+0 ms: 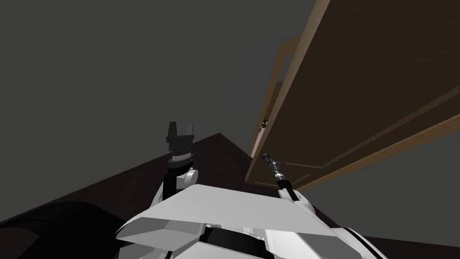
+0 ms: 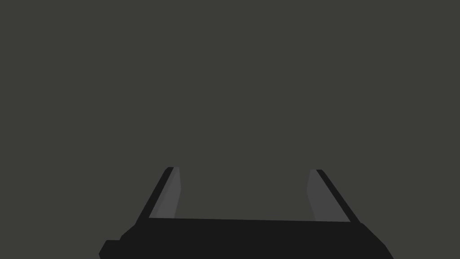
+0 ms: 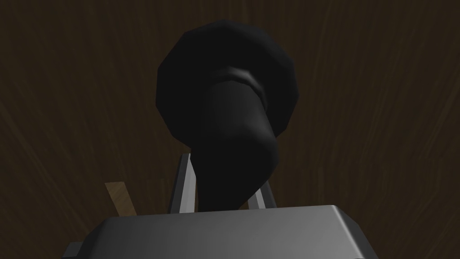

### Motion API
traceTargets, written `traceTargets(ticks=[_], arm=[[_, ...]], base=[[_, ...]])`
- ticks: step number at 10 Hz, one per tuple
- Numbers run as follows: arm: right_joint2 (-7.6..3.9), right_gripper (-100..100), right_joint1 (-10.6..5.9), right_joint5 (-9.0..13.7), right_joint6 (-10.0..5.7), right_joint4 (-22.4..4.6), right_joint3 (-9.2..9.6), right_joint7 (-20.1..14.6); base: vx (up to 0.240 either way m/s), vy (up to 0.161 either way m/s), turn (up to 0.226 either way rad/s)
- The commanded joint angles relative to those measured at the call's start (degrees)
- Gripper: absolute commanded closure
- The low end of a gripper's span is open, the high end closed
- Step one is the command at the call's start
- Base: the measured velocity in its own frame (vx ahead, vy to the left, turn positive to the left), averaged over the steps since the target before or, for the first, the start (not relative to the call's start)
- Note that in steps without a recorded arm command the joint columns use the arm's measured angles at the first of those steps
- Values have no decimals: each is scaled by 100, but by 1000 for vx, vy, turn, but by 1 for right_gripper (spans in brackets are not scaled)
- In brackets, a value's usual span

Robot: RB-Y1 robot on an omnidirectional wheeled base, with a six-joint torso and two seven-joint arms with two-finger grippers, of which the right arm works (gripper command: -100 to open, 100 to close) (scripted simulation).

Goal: Pull the door open

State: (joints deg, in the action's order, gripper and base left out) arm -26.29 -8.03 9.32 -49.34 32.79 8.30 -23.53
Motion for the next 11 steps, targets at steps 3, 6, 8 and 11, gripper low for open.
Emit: traceTargets(ticks=[3,6,8,11], arm=[[-221,100,317,-86,-295,104,34,-245],[-422,100,606,-164,-562,197,66,-468],[-513,100,736,-200,-682,239,79,-567],[-579,100,866,-206,-878,204,162,-640]], base=[[-216,-68,226],[-217,-79,198],[-198,-93,147],[-125,-47,101]])
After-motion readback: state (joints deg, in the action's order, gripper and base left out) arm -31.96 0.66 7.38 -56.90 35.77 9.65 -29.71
